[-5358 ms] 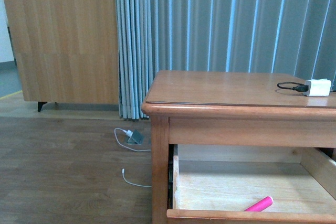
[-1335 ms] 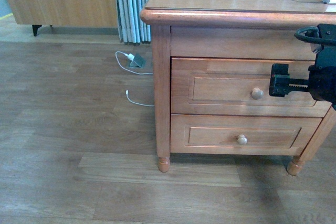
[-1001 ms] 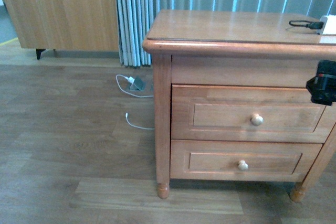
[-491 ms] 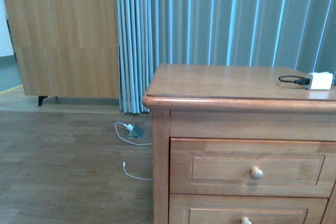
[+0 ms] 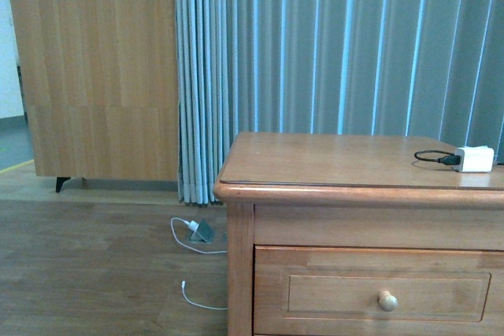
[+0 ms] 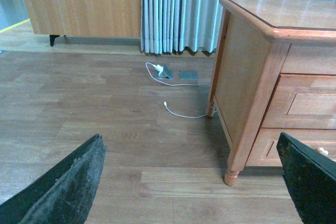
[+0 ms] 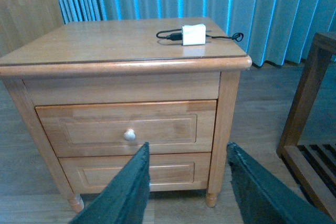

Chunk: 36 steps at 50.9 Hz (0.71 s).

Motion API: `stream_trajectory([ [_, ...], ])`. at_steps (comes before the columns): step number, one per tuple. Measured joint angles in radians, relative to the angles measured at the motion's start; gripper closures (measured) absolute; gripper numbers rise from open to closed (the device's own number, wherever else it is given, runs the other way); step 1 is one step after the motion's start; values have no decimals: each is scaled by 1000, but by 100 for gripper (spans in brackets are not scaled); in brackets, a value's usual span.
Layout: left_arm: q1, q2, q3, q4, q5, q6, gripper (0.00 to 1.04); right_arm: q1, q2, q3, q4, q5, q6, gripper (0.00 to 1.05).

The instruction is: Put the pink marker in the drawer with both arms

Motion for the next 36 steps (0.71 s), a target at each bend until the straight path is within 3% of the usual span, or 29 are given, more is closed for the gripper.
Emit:
stream_trajectory([
  [9, 0, 0, 0, 0, 0, 0, 6, 70, -60, -48, -12, 66, -11, 93],
  [12, 0, 0, 0, 0, 0, 0, 6, 129, -80, -58, -22, 154, -14, 104],
  [18, 0, 0, 0, 0, 1, 0, 6, 203, -109, -77, -31, 190, -18, 103],
  [26, 0, 0, 0, 0, 1, 0, 6, 208, -224, -94, -156, 198, -18, 103],
  [36, 0, 0, 0, 0, 1, 0, 6, 209, -273, -105, -167, 198, -18, 103],
])
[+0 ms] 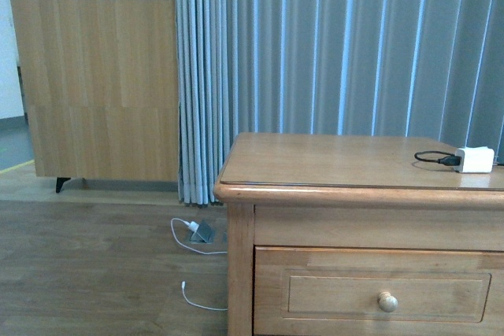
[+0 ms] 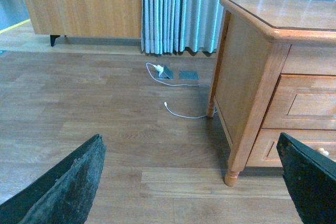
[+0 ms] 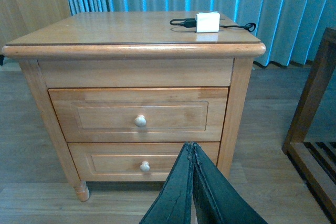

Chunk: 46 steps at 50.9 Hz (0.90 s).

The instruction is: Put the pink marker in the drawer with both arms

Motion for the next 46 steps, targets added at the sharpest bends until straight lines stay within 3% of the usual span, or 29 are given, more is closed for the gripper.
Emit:
stream_trajectory([
  [27, 0, 0, 0, 0, 0, 0, 6, 0, -40, -42, 1, 0, 0, 103],
  [46, 0, 0, 0, 0, 0, 0, 6, 0, -40, -42, 1, 0, -2, 38],
])
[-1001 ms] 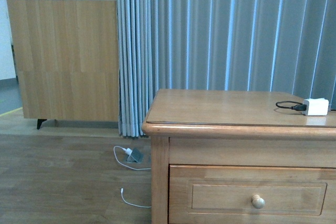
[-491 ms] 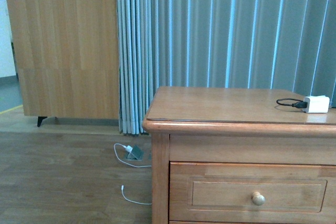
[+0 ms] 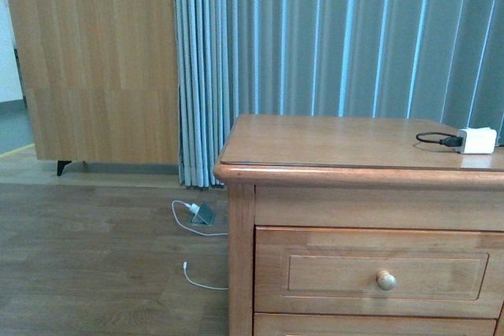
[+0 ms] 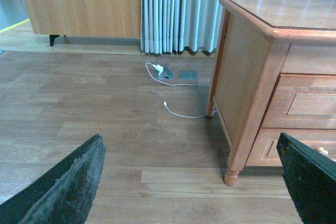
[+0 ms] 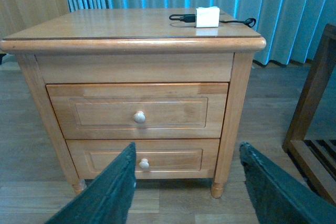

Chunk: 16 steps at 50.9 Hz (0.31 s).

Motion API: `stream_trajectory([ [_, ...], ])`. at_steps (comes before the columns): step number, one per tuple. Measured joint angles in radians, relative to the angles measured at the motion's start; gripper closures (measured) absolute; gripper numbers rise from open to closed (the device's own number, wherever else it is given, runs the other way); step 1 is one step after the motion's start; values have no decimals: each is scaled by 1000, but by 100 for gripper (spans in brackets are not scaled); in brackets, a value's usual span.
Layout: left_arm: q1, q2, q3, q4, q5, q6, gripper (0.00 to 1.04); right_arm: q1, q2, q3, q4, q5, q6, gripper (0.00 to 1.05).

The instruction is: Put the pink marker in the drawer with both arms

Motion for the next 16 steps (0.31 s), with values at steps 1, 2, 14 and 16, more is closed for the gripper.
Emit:
stream_trajectory([
  [1, 0, 0, 0, 0, 0, 0, 6, 0, 0, 0, 0, 0, 0, 35],
  [2, 0, 0, 0, 0, 0, 0, 6, 0, 0, 0, 0, 0, 0, 31],
  [14, 0, 0, 0, 0, 0, 0, 6, 0, 0, 0, 0, 0, 0, 9],
  [16, 0, 0, 0, 0, 0, 0, 6, 0, 0, 0, 0, 0, 1, 9],
])
